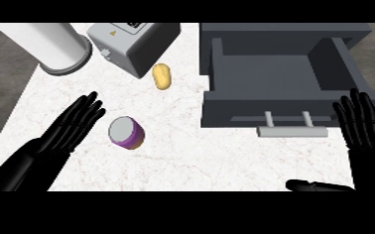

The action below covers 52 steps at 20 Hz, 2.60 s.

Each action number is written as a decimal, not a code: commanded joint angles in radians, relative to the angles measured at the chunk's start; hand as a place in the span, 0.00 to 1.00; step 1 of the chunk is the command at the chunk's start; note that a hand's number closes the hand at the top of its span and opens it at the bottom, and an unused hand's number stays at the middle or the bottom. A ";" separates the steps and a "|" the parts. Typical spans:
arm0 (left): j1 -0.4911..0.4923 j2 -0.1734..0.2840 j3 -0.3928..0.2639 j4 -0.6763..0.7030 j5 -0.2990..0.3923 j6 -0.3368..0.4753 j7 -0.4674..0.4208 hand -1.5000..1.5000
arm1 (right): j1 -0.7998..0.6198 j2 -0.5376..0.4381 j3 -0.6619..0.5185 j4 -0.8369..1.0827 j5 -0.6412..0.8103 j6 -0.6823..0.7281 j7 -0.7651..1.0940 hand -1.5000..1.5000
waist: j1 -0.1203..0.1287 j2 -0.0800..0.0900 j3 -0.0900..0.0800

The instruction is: Pick up the can, place it into the drawer and close the drawer

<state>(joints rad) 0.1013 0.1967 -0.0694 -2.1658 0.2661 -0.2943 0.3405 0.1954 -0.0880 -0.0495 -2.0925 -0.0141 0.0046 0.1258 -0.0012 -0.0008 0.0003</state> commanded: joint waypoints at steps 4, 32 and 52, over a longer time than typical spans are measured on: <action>0.027 -0.011 0.050 0.084 -0.002 -0.049 -0.037 0.00 | 0.017 0.011 -0.021 0.029 -0.002 0.026 -0.015 0.00 | 0.001 0.000 0.000; -0.077 -0.089 0.092 0.592 -0.257 -0.049 -0.432 0.00 | -0.025 -0.021 -0.197 0.109 -0.095 0.164 -0.067 0.00 | 0.000 0.001 0.000; -0.186 -0.011 0.167 1.066 -0.381 -0.082 -0.789 0.00 | 0.026 0.066 -0.134 0.003 0.015 0.147 -0.056 0.00 | -0.002 0.001 -0.001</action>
<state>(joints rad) -0.0697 0.1777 0.0949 -1.1974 -0.0766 -0.3851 -0.3690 0.2448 -0.0456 -0.2182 -2.0460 -0.0442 0.1892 0.0213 -0.0036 -0.0001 0.0001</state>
